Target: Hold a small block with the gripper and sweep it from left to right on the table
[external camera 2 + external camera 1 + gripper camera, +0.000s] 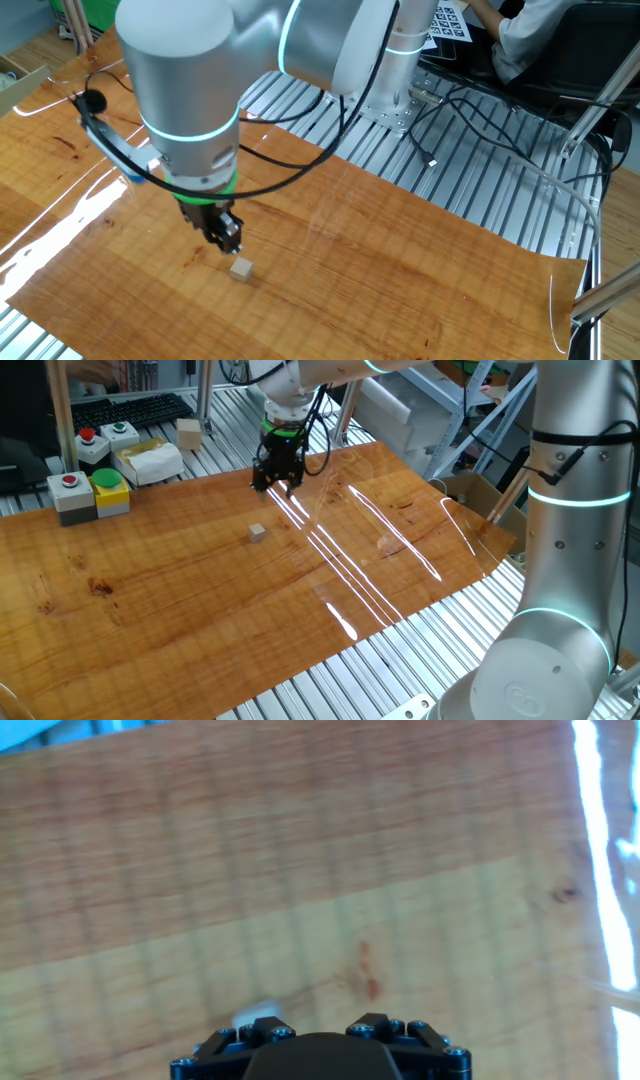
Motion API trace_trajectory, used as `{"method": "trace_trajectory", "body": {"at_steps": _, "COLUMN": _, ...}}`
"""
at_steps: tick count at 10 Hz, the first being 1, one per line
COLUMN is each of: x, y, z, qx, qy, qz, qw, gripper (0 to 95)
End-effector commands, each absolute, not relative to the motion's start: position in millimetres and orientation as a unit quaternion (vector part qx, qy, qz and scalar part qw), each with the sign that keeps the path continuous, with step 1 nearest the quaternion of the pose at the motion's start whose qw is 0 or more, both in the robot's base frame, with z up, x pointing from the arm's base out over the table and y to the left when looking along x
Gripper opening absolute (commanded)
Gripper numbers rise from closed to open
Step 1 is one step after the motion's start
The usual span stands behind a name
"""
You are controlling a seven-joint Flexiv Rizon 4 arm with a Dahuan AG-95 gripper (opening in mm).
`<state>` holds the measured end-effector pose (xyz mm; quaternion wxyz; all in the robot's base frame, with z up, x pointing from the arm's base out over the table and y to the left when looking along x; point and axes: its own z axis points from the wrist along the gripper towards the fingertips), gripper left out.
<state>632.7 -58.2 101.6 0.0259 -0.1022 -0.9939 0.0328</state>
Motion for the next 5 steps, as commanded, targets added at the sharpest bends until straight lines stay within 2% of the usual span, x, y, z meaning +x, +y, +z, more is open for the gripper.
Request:
{"method": "trace_trajectory", "body": {"at_steps": 1, "x": 630.6, "y": -77.1, "z": 106.7, "qx": -0.103, "qy": -0.992, "qz": 0.044, "qw": 0.057, "gripper": 57.0}}
{"method": "trace_trajectory", "body": {"at_steps": 5, "x": 627.6, "y": -86.5, "z": 108.8, "qx": -0.113, "qy": -0.989, "qz": 0.069, "qw": 0.067, "gripper": 57.0}}
